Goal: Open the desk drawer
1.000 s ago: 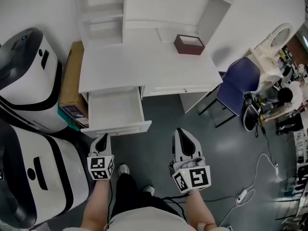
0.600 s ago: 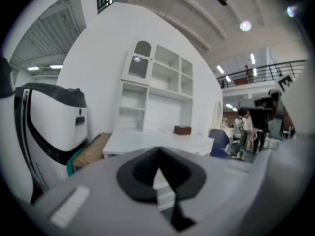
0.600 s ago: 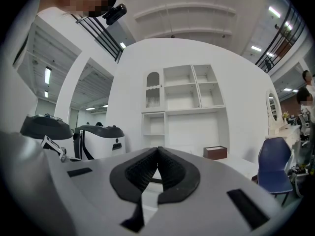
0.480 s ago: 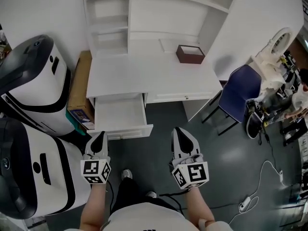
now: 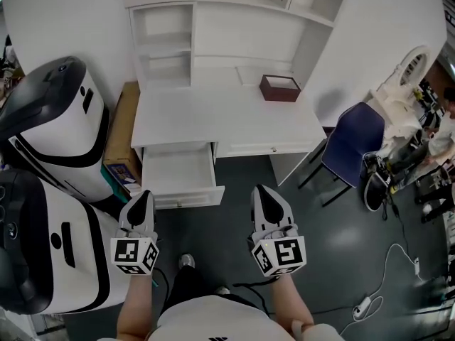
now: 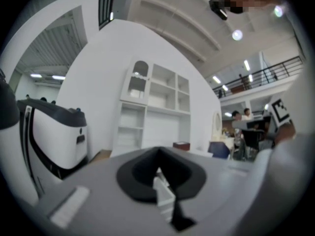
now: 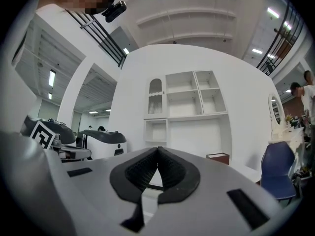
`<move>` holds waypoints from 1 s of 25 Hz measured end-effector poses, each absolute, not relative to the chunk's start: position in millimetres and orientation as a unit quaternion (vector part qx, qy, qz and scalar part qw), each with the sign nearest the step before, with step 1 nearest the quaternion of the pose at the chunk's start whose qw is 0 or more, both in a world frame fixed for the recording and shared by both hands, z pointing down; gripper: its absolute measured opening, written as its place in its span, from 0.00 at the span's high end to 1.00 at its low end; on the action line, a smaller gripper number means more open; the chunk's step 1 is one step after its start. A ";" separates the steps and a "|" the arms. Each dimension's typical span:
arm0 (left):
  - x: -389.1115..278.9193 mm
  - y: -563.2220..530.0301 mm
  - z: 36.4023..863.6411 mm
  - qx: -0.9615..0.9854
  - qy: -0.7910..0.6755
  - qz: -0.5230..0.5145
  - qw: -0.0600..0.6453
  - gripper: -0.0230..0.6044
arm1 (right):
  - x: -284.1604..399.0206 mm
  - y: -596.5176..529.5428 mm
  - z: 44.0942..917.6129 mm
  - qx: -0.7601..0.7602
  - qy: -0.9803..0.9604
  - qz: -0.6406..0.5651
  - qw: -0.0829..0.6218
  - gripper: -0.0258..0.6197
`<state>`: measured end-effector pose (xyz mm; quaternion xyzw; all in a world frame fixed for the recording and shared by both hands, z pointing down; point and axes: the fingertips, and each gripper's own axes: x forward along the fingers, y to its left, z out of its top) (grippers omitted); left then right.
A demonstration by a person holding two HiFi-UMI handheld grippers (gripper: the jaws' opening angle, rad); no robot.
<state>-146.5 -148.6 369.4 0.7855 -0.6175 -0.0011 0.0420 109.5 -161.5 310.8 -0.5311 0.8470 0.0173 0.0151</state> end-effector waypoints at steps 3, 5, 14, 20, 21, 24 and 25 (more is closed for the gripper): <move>-144.8 -144.2 352.6 0.787 -0.616 -0.009 0.024 0.96 | 109.9 -158.8 305.5 -0.530 0.848 0.021 0.020 0.96; -143.4 -140.7 342.2 0.787 -0.616 -0.014 0.013 0.96 | 110.2 -156.5 300.5 -0.529 0.848 0.024 0.025 0.96; -140.7 -123.1 311.1 0.785 -0.619 -0.034 -0.023 0.96 | 108.7 -142.0 282.9 -0.525 0.849 0.045 0.034 0.96; -140.8 -111.2 296.7 0.780 -0.622 -0.054 -0.031 0.96 | 108.7 -130.6 276.7 -0.525 0.849 0.054 0.034 0.96; -140.0 -109.6 294.6 0.781 -0.621 -0.056 -0.033 0.96 | 109.0 -128.8 275.9 -0.525 0.849 0.054 0.035 0.96; -137.9 -105.4 289.9 0.783 -0.618 -0.059 -0.038 0.96 | 109.2 -123.9 275.3 -0.525 0.849 0.054 0.035 0.96; -137.0 -104.3 288.8 0.784 -0.616 -0.061 -0.039 0.96 | 109.3 -122.7 275.5 -0.525 0.849 0.054 0.035 0.96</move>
